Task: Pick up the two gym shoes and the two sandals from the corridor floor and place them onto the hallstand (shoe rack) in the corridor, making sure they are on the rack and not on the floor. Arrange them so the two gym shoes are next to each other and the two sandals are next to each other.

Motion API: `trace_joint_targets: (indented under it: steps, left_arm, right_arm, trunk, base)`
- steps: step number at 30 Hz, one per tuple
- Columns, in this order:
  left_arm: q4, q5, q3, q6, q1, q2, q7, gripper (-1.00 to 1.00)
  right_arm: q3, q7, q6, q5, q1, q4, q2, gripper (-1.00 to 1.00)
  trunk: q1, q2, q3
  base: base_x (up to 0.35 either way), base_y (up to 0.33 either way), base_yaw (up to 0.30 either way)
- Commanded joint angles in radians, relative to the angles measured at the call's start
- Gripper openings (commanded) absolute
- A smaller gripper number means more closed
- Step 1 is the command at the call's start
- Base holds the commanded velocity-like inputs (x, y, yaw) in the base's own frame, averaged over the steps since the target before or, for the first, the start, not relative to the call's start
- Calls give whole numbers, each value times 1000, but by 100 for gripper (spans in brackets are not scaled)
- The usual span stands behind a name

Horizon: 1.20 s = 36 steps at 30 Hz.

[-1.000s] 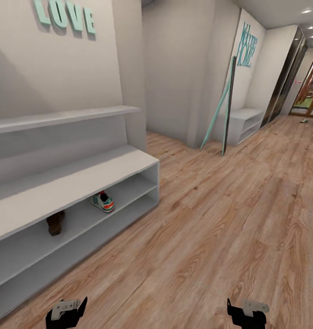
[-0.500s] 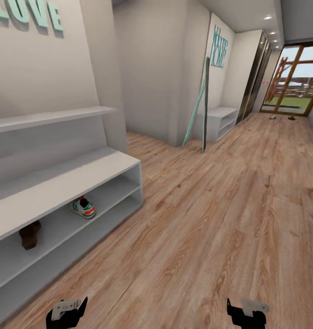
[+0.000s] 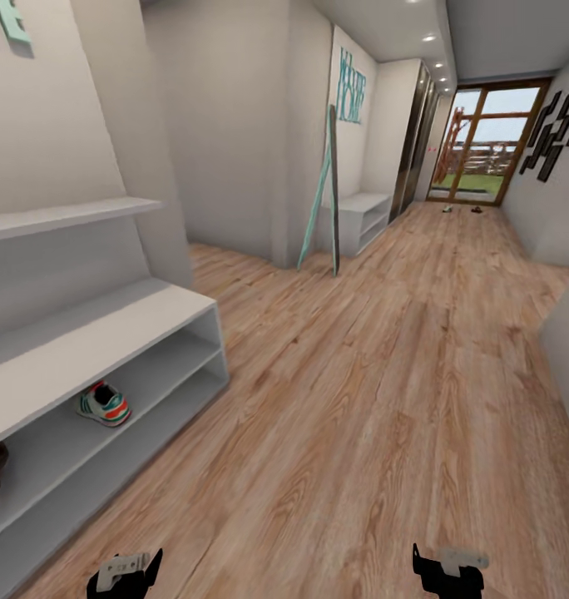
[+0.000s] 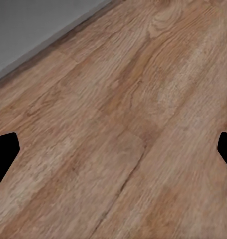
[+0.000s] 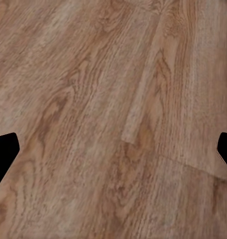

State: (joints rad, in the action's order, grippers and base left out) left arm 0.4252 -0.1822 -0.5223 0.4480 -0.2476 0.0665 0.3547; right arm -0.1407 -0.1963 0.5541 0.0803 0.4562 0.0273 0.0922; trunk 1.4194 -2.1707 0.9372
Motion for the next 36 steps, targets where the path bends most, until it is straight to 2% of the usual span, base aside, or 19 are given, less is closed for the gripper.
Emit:
trace_joint_targets:
  steps: [1, 25, 36]
  left_arm:
    - [-1, -10, -8, 4, -1, -1, 6, 100]
    - [-3, -11, -8, 4, -1, -1, 6, 100]
    - [-4, -11, -8, 4, -1, -1, 4, 100]
  right_arm:
    - [-7, -3, 3, 9, 1, -1, 0, 100]
    - [-7, -3, 3, 9, 1, -1, -2, 100]
    - [-7, -3, 3, 9, 1, -1, -2, 100]
  trunk:
    - [0, 0, 1]
    - [0, 0, 1]
    - [0, 0, 1]
  base:
    - [323, 0, -269]
    - [337, 1, -269]
    - [339, 69, -269]
